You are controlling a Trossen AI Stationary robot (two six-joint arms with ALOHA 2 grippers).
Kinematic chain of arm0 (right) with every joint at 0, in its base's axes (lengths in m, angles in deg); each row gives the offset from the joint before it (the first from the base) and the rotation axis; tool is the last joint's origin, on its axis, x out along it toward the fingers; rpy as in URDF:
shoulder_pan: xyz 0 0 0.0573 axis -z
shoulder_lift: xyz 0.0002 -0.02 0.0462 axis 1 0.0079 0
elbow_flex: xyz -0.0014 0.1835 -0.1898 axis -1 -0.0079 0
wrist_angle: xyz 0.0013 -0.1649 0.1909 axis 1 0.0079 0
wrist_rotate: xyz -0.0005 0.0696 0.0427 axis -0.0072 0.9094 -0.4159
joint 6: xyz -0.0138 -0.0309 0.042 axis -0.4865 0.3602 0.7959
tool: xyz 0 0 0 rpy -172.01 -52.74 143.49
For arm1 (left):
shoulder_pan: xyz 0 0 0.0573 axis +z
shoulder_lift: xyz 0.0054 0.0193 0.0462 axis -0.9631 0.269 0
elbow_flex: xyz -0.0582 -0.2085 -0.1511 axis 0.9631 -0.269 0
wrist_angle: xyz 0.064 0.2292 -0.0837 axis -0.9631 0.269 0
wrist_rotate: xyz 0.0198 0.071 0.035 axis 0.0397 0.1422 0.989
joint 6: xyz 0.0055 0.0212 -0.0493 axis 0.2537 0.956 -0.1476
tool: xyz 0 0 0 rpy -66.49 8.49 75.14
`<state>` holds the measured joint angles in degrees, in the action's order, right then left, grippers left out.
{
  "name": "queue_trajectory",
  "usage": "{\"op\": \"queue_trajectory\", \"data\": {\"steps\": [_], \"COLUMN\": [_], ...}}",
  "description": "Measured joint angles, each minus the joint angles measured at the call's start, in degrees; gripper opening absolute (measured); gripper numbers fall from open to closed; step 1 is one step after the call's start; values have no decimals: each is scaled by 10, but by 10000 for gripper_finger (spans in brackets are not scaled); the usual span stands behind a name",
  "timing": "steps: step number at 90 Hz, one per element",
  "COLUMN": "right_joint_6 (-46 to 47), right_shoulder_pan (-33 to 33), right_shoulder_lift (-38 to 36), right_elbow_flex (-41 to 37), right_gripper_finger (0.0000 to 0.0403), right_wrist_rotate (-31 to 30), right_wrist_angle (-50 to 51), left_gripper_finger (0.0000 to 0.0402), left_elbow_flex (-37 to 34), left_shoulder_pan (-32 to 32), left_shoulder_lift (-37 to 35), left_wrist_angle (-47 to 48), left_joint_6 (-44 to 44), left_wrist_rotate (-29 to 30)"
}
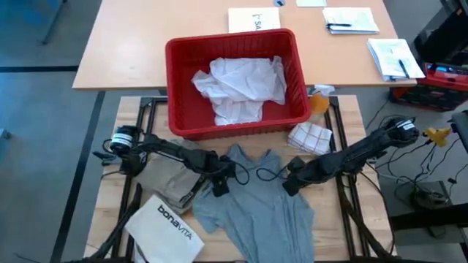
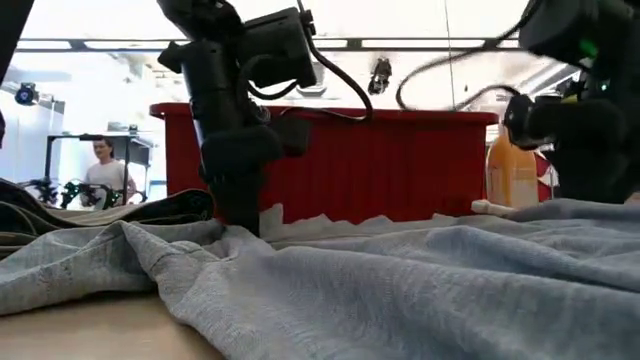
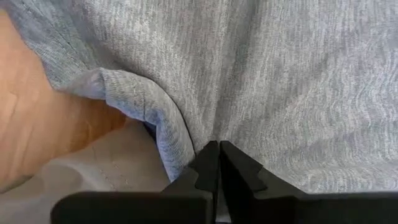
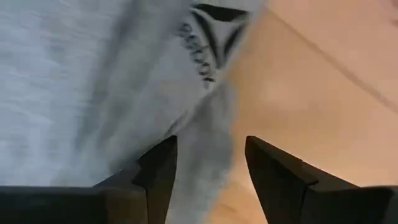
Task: Fold laundry
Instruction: Fold the gray shirt
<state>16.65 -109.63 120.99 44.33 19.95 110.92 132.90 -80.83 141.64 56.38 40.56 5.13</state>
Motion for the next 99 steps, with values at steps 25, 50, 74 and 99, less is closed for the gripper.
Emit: {"op": "queue_trajectory", "data": {"steps": [25,50,74,99], "right_joint_6": [-19,-47,-237,-368], "right_shoulder_pan": [-4,-4,-32,-32], "right_shoulder_lift": [28,-20,-6,124], "right_elbow_flex": [-6,32,144,147], "right_gripper_finger": [104,3,0,0], "right_wrist_rotate": [-5,-52,-68,30], "right_wrist_angle": [8,28,-9,-276], "left_gripper_finger": [0,0,0,0], "left_elbow_flex": [-1,-1,-1,-1], "left_shoulder_pan": [0,0,0,1], "left_shoulder_lift": [0,0,0,1], "left_wrist_angle": [-6,-8,-11,-18], "left_joint_6": [-1,-1,0,0], "left_wrist_rotate": [2,2,2,2]}}
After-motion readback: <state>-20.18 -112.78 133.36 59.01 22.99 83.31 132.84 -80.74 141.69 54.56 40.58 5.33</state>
